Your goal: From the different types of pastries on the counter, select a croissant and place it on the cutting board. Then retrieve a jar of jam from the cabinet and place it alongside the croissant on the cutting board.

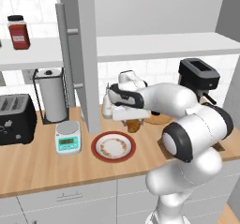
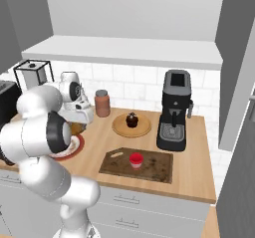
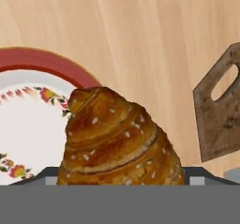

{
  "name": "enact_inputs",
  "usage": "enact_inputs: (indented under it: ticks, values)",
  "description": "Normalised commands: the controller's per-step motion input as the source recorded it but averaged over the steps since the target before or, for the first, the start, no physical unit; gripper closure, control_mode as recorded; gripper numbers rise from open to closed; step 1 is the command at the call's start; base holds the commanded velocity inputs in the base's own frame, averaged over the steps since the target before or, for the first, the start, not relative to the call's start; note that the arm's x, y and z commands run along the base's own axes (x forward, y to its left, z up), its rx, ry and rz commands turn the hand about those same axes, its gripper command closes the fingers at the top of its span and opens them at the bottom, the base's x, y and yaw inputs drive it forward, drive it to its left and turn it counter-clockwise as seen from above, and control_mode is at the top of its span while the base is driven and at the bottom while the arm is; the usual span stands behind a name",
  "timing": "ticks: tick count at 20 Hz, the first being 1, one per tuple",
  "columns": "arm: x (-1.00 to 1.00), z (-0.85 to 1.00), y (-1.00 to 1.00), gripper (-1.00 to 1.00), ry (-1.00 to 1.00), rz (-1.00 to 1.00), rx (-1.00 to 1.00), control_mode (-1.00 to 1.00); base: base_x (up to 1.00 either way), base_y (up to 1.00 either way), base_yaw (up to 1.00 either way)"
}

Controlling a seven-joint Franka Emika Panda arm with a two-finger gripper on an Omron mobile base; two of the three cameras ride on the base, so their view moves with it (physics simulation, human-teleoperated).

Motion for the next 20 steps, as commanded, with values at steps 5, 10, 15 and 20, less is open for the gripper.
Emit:
enact_inputs:
  ticks: [5,10,15,20]
  values:
    - [-0.55,0.00,-1.00,1.00,0.02,0.05,-0.03,-1.00,0.00,0.00,0.00]
    - [-0.53,0.06,-0.81,1.00,0.00,0.10,0.00,-1.00,0.00,0.00,0.00]
    - [-0.18,0.57,-0.54,1.00,0.01,0.12,0.01,-1.00,0.00,0.00,0.00]
    - [0.00,0.95,-0.51,1.00,0.17,0.14,0.02,-1.00,0.00,0.00,0.00]
